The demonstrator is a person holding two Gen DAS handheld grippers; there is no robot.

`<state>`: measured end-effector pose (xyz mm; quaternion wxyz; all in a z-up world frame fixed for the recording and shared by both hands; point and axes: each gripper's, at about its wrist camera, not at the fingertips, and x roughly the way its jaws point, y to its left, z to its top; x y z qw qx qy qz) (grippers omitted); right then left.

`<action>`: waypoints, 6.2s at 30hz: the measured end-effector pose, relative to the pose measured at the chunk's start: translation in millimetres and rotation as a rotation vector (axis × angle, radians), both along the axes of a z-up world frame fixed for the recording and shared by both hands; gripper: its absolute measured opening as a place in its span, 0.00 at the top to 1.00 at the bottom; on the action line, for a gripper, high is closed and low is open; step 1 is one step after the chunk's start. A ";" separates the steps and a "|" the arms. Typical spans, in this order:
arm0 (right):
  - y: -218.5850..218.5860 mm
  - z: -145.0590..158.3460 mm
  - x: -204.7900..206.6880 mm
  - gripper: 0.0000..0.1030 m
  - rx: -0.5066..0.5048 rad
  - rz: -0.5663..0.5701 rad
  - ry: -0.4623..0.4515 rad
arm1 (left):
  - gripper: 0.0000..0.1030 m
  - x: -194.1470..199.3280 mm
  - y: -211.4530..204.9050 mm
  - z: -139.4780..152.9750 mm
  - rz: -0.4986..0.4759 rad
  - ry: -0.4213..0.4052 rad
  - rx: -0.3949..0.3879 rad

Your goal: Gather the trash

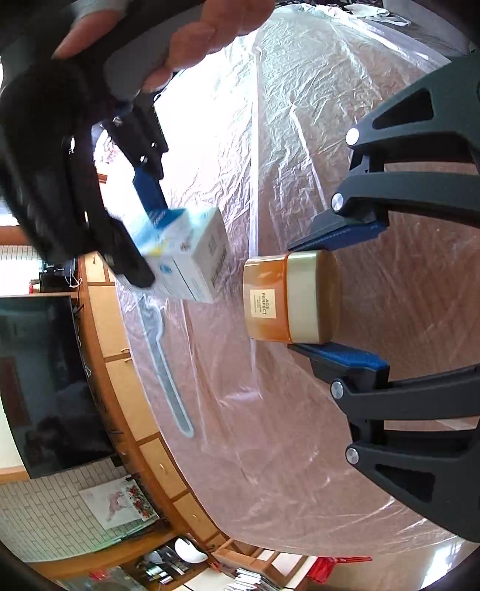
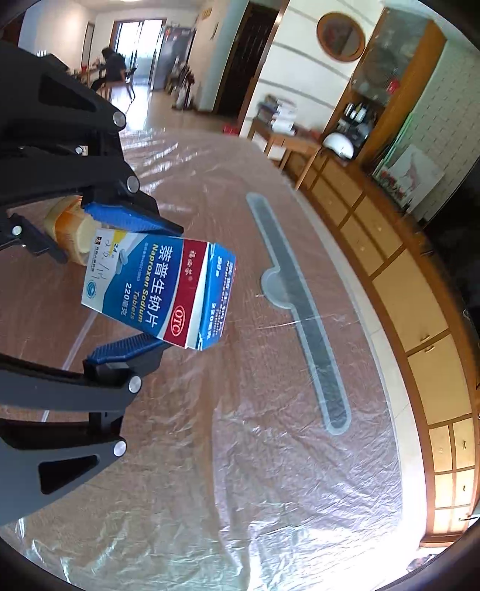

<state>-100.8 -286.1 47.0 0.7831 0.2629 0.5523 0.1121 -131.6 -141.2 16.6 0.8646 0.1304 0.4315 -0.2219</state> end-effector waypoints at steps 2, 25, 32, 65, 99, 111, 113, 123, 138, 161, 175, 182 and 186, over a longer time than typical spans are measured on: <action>-6.9 2.2 -7.2 0.52 0.022 -0.005 -0.025 | 0.54 -3.1 0.3 0.6 0.006 -0.002 0.001; -28.8 41.4 -116.0 0.54 0.032 0.079 -0.202 | 0.54 -52.3 23.3 38.4 0.054 -0.039 -0.077; -27.9 52.7 -148.4 0.54 0.038 0.105 -0.223 | 0.54 -76.9 28.9 44.6 0.050 -0.047 -0.089; -6.6 33.1 -327.2 0.55 -0.019 0.336 -0.178 | 0.55 -242.8 33.9 30.8 -0.108 0.042 -0.030; 26.2 -77.6 -327.2 0.50 -0.181 0.409 0.002 | 0.40 -232.3 13.8 -74.4 -0.158 0.242 0.057; 1.2 -24.9 -331.2 0.28 -0.164 0.384 -0.084 | 0.14 -231.2 27.5 -12.5 -0.191 0.184 -0.048; -5.7 2.6 -325.8 0.16 -0.170 0.374 -0.163 | 0.11 -225.8 35.8 19.7 -0.187 0.105 -0.087; -101.3 59.0 -174.6 0.04 -0.367 0.009 -0.377 | 0.02 -71.2 99.6 71.9 0.174 -0.111 -0.098; -167.2 -21.1 -4.0 0.04 -0.593 -0.091 -0.200 | 0.02 105.7 150.1 4.2 0.469 0.028 -0.049; -161.1 -36.1 1.8 0.03 -0.601 -0.078 -0.222 | 0.01 145.8 152.1 -14.4 0.469 0.035 -0.030; -161.3 -36.0 2.0 0.03 -0.602 -0.078 -0.222 | 0.01 145.7 151.7 -14.2 0.469 0.035 -0.030; -161.3 -35.9 2.0 0.03 -0.602 -0.078 -0.222 | 0.01 145.7 151.3 -14.1 0.470 0.035 -0.030; -161.6 -35.8 2.1 0.03 -0.602 -0.078 -0.222 | 0.01 145.7 151.3 -14.1 0.469 0.035 -0.030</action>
